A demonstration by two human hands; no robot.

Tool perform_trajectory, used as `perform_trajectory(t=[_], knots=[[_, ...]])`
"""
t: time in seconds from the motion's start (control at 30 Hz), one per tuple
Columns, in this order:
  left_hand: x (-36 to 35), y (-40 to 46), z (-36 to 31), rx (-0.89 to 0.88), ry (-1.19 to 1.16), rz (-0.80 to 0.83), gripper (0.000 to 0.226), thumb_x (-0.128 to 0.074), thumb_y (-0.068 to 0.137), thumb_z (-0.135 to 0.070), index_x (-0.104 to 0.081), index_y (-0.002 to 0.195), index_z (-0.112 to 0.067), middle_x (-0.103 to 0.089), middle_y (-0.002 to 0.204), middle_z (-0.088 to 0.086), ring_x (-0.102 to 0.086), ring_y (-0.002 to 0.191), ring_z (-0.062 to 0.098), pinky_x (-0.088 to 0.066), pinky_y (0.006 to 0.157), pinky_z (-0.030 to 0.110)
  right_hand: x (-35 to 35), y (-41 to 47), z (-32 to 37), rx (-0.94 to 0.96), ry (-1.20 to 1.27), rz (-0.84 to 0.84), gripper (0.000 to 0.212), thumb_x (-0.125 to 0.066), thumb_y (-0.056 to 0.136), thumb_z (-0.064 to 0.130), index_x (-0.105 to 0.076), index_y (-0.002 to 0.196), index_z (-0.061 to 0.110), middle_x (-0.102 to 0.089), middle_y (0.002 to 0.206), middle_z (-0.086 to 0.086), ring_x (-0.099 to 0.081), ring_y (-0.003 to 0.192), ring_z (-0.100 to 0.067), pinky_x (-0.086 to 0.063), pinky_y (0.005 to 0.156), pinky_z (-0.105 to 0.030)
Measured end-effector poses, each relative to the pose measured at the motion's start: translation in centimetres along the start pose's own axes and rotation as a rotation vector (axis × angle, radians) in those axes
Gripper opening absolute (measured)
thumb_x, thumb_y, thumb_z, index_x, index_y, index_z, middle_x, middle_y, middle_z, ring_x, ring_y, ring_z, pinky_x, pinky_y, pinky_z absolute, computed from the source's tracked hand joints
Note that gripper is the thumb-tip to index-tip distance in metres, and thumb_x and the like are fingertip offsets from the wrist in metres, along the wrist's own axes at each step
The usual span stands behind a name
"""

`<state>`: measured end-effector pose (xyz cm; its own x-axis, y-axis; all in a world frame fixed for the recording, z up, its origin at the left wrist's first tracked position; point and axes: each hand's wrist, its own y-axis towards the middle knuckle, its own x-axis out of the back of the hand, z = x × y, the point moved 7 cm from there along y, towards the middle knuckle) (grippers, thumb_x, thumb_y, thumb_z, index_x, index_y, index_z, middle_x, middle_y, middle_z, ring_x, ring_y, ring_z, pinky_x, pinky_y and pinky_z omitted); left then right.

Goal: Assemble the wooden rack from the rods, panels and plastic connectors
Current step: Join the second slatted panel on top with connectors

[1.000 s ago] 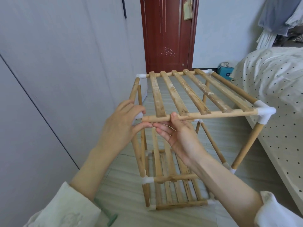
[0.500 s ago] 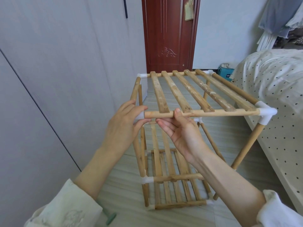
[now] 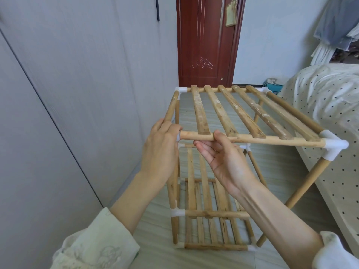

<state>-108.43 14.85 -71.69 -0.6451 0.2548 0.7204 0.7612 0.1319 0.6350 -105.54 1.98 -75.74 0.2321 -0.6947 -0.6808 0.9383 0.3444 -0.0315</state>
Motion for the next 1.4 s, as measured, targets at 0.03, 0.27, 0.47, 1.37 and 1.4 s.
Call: perform_trajectory(t=[0.03,0.27,0.47,1.37,1.4], knots=[[-0.1,0.1,0.0,0.006,-0.007,0.003,0.028,-0.056,0.09,-0.001,-0.062,0.116,-0.01,-0.061,0.113,0.004,-0.047,0.122,0.027,-0.039,0.094,0.031,0.1,-0.1,0.1,0.002,0.002,-0.008,0.039,-0.05,0.095,0.013,-0.072,0.064,0.005,-0.071,0.087,-0.022,-0.071,0.08,-0.022,-0.058,0.076,-0.026],[0.1,0.6,0.6,-0.132,-0.158,0.237,0.051,-0.057,0.089,-0.037,-0.049,0.134,-0.015,-0.049,0.129,-0.005,-0.041,0.123,0.013,-0.022,0.097,0.012,1.0,-0.1,-0.1,-0.052,-0.086,-0.019,0.023,-0.052,0.094,0.019,-0.066,0.09,0.001,-0.07,0.09,-0.017,-0.069,0.084,-0.02,-0.058,0.076,-0.025],[1.1,1.1,0.8,-0.226,-0.165,0.36,0.045,-0.038,0.09,-0.042,-0.058,0.124,-0.021,-0.051,0.127,-0.013,-0.009,0.139,0.001,-0.015,0.113,0.025,1.2,-0.5,0.1,-0.118,-0.082,0.008,0.029,-0.053,0.091,0.028,-0.069,0.077,0.01,-0.072,0.088,-0.013,-0.07,0.087,-0.019,-0.057,0.069,-0.022],[0.2,1.2,0.3,-0.081,-0.325,0.457,0.039,-0.054,0.092,-0.027,-0.053,0.131,-0.023,-0.047,0.14,0.0,-0.015,0.141,0.004,-0.018,0.106,0.02,0.9,-0.7,0.7,-0.067,0.015,-0.063,0.018,-0.05,0.094,0.012,-0.059,0.079,0.006,-0.071,0.081,-0.019,-0.071,0.077,-0.021,-0.058,0.076,-0.026],[0.3,1.3,0.2,-0.082,-0.322,0.459,0.039,-0.054,0.092,-0.027,-0.052,0.132,-0.023,-0.045,0.142,-0.001,-0.015,0.141,0.004,-0.017,0.106,0.02,1.0,-0.7,0.7,-0.066,0.015,-0.06,0.017,-0.05,0.094,0.012,-0.059,0.081,0.006,-0.071,0.082,-0.02,-0.071,0.077,-0.021,-0.058,0.076,-0.026]])
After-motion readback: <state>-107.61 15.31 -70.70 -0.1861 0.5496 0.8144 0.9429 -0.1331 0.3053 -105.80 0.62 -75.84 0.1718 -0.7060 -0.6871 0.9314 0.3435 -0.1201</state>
